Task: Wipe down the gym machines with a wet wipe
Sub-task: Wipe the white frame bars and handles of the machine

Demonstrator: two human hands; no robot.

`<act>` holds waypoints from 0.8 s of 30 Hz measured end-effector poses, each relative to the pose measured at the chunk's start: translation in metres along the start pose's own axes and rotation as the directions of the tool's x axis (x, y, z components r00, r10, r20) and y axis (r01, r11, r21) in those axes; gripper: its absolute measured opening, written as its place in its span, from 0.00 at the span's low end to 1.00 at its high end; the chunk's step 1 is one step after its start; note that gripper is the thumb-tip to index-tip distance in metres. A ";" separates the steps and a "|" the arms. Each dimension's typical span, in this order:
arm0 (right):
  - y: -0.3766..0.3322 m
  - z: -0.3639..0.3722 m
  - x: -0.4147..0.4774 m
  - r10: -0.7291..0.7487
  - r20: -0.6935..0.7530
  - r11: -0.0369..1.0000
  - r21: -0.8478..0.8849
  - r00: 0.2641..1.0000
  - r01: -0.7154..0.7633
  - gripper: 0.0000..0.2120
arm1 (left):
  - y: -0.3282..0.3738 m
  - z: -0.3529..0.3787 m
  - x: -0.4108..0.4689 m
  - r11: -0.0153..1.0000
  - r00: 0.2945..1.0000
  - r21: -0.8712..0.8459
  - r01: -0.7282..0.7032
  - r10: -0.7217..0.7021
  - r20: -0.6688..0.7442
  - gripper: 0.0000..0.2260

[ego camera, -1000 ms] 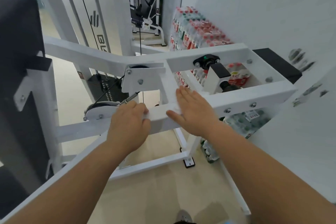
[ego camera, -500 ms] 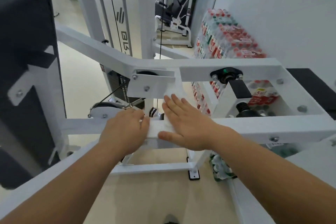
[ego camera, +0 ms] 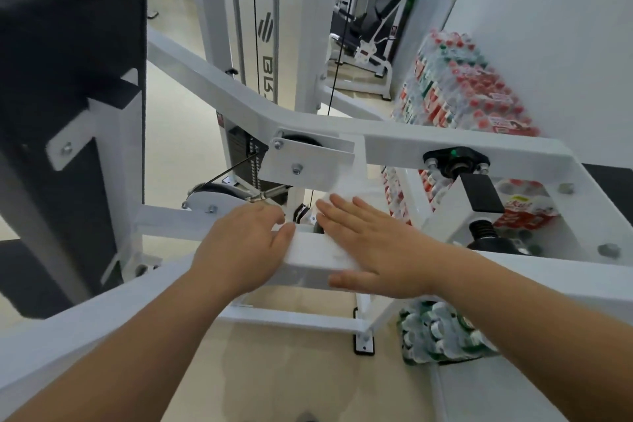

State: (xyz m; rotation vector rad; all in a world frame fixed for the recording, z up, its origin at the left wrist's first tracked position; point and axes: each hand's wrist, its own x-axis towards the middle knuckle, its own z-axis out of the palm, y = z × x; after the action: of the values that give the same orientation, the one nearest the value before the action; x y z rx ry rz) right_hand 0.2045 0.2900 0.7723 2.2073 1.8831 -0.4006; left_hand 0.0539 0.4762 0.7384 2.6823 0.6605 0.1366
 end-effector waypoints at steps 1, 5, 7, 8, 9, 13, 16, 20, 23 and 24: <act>0.006 -0.002 0.003 0.025 -0.009 1.000 0.017 1.000 -0.025 0.46 | 0.000 -0.001 0.000 1.000 1.000 0.000 -0.006 0.006 0.007 0.15; 0.024 -0.010 0.024 0.199 -0.095 0.971 0.157 0.975 -0.183 0.53 | -0.001 -0.003 -0.002 1.000 0.999 -0.002 -0.025 0.025 0.022 0.16; 0.011 -0.009 0.023 0.176 -0.100 0.976 0.148 0.979 -0.160 0.52 | -0.002 -0.003 -0.002 0.999 0.999 0.002 -0.052 0.052 0.018 0.15; 0.003 -0.007 0.020 0.131 -0.097 0.987 0.111 0.987 -0.120 0.49 | -0.002 -0.003 -0.002 0.998 0.998 0.000 -0.066 0.066 0.010 0.16; -0.005 -0.005 0.015 0.079 -0.091 0.995 0.063 0.993 -0.074 0.47 | -0.002 -0.004 -0.002 0.997 0.997 0.001 -0.078 0.078 0.002 0.16; 0.002 -0.014 0.018 0.067 -0.043 0.998 0.007 0.997 -0.066 0.44 | -0.005 -0.003 -0.003 0.995 0.995 0.021 -0.096 0.095 0.009 0.16; 0.011 -0.025 0.044 0.186 -0.055 0.982 0.031 0.981 -0.185 0.52 | -0.007 -0.003 -0.005 0.992 0.992 0.023 -0.123 0.123 -0.010 0.15; 0.002 -0.024 0.047 0.173 -0.033 0.984 -0.027 0.984 -0.174 0.51 | -0.010 -0.002 -0.005 0.989 0.989 0.011 -0.151 0.151 0.000 0.12; -0.005 -0.013 0.026 0.083 -0.030 0.996 -0.020 0.996 -0.083 0.45 | -0.012 0.000 -0.005 0.982 0.982 0.034 -0.186 0.188 -0.037 0.12; -0.004 -0.011 0.021 0.066 -0.033 0.998 -0.021 0.997 -0.066 0.43 | -0.011 0.000 -0.005 0.980 0.980 0.044 -0.193 0.195 -0.042 0.13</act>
State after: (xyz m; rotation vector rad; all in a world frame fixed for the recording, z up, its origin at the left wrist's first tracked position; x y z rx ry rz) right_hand 0.2042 0.3141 0.7755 2.2672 1.8156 -0.3330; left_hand 0.0441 0.4832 0.7345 2.7857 0.4174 0.2396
